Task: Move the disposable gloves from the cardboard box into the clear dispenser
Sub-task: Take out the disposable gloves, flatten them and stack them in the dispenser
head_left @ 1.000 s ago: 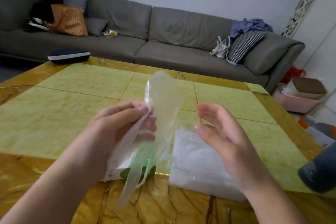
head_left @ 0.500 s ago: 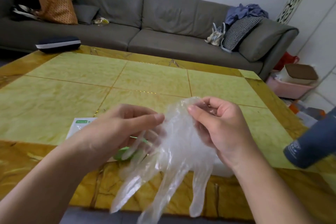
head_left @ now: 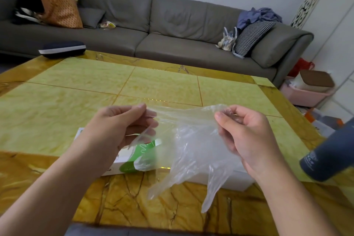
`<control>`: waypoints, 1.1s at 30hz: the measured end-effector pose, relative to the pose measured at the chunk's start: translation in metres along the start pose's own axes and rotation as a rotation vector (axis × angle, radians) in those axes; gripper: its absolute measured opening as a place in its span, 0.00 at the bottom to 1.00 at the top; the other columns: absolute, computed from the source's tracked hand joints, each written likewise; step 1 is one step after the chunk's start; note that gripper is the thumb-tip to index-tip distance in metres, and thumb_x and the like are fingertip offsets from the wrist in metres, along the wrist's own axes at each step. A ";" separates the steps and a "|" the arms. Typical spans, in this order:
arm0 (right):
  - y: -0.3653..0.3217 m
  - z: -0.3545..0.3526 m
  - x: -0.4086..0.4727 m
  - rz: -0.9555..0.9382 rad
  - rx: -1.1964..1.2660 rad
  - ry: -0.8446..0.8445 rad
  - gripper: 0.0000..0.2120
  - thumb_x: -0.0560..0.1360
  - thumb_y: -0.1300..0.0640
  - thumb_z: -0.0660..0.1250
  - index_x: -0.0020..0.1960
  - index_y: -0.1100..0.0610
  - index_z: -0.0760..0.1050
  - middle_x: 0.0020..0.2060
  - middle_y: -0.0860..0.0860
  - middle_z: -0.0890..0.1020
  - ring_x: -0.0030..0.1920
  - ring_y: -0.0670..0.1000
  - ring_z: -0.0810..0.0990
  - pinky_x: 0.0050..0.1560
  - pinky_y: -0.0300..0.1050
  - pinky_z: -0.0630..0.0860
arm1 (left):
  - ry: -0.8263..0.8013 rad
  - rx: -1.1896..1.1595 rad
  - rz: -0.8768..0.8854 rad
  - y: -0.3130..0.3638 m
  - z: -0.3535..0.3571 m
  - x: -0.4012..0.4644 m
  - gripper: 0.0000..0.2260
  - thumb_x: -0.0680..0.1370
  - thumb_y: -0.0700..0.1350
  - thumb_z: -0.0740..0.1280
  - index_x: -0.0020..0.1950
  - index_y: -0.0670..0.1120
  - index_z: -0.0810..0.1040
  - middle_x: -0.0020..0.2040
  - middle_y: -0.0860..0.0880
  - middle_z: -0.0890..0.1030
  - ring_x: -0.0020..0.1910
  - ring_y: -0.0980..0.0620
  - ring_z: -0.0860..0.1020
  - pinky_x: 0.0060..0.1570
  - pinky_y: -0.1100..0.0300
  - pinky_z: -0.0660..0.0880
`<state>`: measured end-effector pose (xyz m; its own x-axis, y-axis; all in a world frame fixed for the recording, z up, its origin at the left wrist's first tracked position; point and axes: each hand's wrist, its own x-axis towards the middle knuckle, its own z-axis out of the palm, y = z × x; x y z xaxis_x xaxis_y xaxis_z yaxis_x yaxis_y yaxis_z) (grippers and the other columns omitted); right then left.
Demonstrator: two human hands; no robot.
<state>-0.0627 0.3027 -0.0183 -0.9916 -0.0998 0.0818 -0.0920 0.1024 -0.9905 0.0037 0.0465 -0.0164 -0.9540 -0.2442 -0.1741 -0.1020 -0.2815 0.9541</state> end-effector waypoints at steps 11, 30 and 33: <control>0.003 -0.007 0.000 0.020 0.067 0.153 0.07 0.83 0.56 0.69 0.48 0.58 0.79 0.31 0.53 0.74 0.27 0.48 0.67 0.22 0.39 0.60 | -0.232 0.324 0.028 -0.015 0.022 -0.010 0.11 0.73 0.46 0.75 0.50 0.40 0.87 0.45 0.43 0.87 0.44 0.48 0.84 0.45 0.61 0.82; -0.001 0.009 0.001 -0.019 0.271 0.301 0.08 0.83 0.55 0.69 0.46 0.56 0.77 0.30 0.48 0.73 0.28 0.45 0.69 0.25 0.40 0.61 | -0.453 0.091 0.055 -0.018 0.035 -0.020 0.33 0.68 0.69 0.76 0.64 0.49 0.85 0.63 0.44 0.84 0.64 0.46 0.82 0.61 0.54 0.80; 0.002 0.019 -0.003 -0.065 0.225 0.282 0.08 0.84 0.55 0.69 0.47 0.57 0.77 0.28 0.48 0.73 0.27 0.45 0.69 0.25 0.40 0.64 | -0.377 0.221 0.059 -0.018 0.051 -0.032 0.15 0.74 0.56 0.78 0.55 0.48 0.87 0.52 0.46 0.88 0.53 0.45 0.86 0.55 0.51 0.83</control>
<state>-0.0577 0.2847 -0.0223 -0.9733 0.1810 0.1412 -0.1642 -0.1189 -0.9792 0.0219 0.1063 -0.0156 -0.9920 0.1135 -0.0561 -0.0634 -0.0618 0.9961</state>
